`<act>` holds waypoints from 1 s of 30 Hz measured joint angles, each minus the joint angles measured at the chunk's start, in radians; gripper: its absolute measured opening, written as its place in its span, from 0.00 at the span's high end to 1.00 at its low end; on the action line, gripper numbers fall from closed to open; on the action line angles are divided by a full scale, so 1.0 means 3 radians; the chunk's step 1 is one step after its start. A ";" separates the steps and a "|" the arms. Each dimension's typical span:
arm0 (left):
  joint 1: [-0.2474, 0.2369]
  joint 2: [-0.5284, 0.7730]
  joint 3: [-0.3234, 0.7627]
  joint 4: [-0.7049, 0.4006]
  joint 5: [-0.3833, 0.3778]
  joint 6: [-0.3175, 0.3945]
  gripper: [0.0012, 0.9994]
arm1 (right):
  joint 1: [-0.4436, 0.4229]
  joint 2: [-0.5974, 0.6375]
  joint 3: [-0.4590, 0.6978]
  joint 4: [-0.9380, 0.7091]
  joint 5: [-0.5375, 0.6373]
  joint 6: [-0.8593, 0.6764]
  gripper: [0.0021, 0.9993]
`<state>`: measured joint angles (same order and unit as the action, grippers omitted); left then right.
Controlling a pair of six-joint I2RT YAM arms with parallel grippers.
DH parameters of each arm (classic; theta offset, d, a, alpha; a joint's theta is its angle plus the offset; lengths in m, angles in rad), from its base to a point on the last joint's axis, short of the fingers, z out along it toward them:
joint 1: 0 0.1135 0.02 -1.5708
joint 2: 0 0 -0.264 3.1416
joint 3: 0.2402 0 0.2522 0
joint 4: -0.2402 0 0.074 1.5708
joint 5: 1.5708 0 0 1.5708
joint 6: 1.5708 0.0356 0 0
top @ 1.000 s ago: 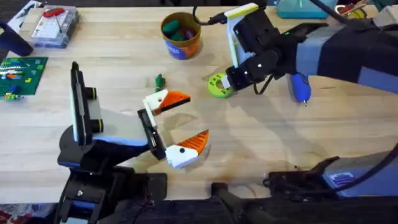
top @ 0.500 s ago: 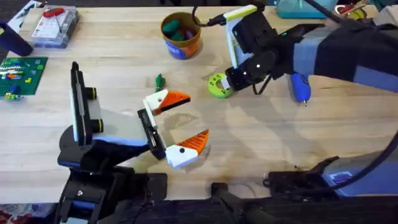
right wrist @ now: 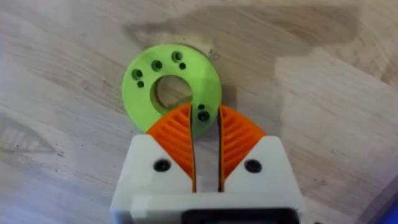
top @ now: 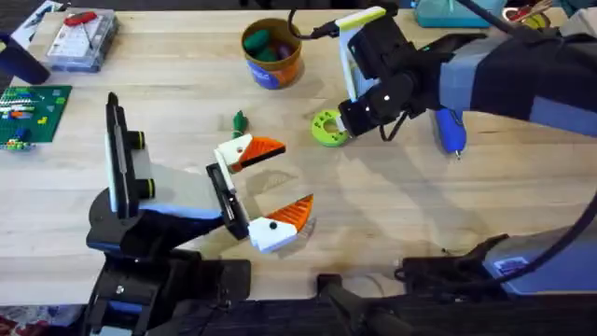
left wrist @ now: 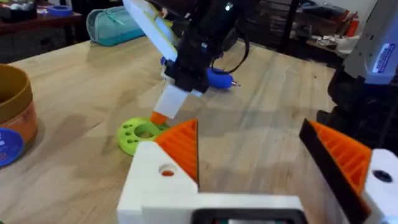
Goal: Pick up the gripper from the table and insert it into the empty holder that is missing its gripper. Then pick up a screw, insert it into the mounting hole, and use the screwdriver to tighten it. Finally, clean up the table by picking up the vegetable and placing it into the bucket.
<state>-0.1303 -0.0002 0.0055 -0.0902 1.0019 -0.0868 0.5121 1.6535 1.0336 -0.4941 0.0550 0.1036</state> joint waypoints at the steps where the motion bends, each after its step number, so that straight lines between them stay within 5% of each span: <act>1: 0.0000 0.0000 0.0000 0.0000 0.0000 0.0000 0.01 | 0.0000 0.0000 0.0000 0.0000 0.0000 0.0000 1.00; 30: 0.0000 0.0000 0.0000 0.0000 0.0000 0.0000 0.01 | 0.0000 -0.0372 0.0264 -0.0351 -0.0001 0.0000 1.00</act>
<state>-0.1303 -0.0002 0.0055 -0.0902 1.0019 -0.0868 0.5121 1.5418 1.1127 -0.5993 0.0547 0.1036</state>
